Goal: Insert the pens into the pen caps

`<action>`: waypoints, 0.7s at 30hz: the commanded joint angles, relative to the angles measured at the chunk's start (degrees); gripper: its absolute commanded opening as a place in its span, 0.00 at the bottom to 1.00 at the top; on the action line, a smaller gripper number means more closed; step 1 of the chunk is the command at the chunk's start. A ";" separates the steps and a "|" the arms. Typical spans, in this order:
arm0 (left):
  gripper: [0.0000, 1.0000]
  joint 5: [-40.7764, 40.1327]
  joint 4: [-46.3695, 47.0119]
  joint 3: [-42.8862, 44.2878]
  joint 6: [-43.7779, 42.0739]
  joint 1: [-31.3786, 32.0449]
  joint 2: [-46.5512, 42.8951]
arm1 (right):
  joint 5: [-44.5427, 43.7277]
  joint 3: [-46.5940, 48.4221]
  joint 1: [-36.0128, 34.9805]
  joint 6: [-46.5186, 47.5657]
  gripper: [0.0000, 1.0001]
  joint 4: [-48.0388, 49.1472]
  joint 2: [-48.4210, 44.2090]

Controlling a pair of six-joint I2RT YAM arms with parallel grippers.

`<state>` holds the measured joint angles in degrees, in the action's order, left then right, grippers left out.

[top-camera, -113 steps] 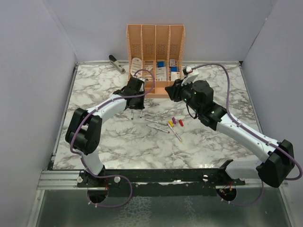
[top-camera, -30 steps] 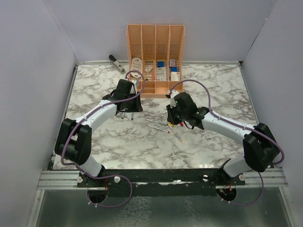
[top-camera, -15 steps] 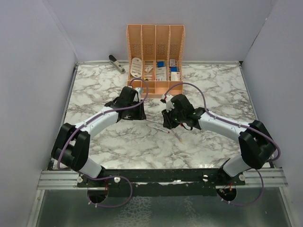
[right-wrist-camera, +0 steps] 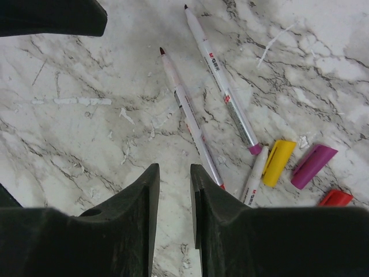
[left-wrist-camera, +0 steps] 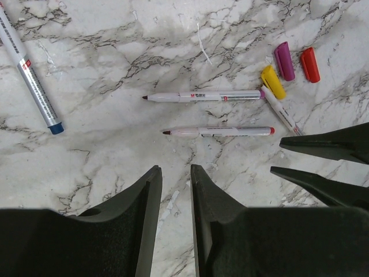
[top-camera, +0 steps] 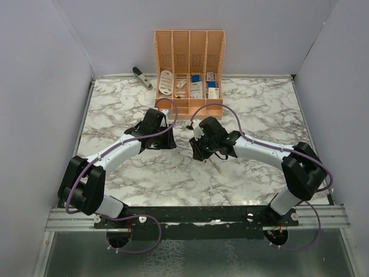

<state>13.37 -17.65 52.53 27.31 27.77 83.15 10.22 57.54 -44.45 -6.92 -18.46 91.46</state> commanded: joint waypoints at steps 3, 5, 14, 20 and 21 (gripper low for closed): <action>0.29 -4.99 -0.09 -2.51 2.08 0.00 -6.01 | -0.37 2.49 -1.06 2.46 0.30 0.52 5.12; 0.29 -5.70 -0.03 -3.03 2.27 0.00 -7.26 | -0.62 3.03 -1.04 2.69 0.30 0.53 6.52; 0.29 -5.67 -0.26 -3.90 2.47 0.00 -7.68 | -2.23 5.35 -1.10 4.18 0.30 1.14 10.31; 0.29 -5.79 -0.20 -4.42 2.54 0.00 -7.92 | -2.88 6.94 -1.12 5.20 0.30 1.12 11.88; 0.29 -5.88 -0.23 -4.38 2.43 0.02 -7.87 | -2.77 7.05 -1.16 5.20 0.30 1.21 12.16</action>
<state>8.86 -18.28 48.45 29.32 27.77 75.96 8.93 62.59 -45.39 -3.18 -18.41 101.97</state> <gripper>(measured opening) 0.289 0.299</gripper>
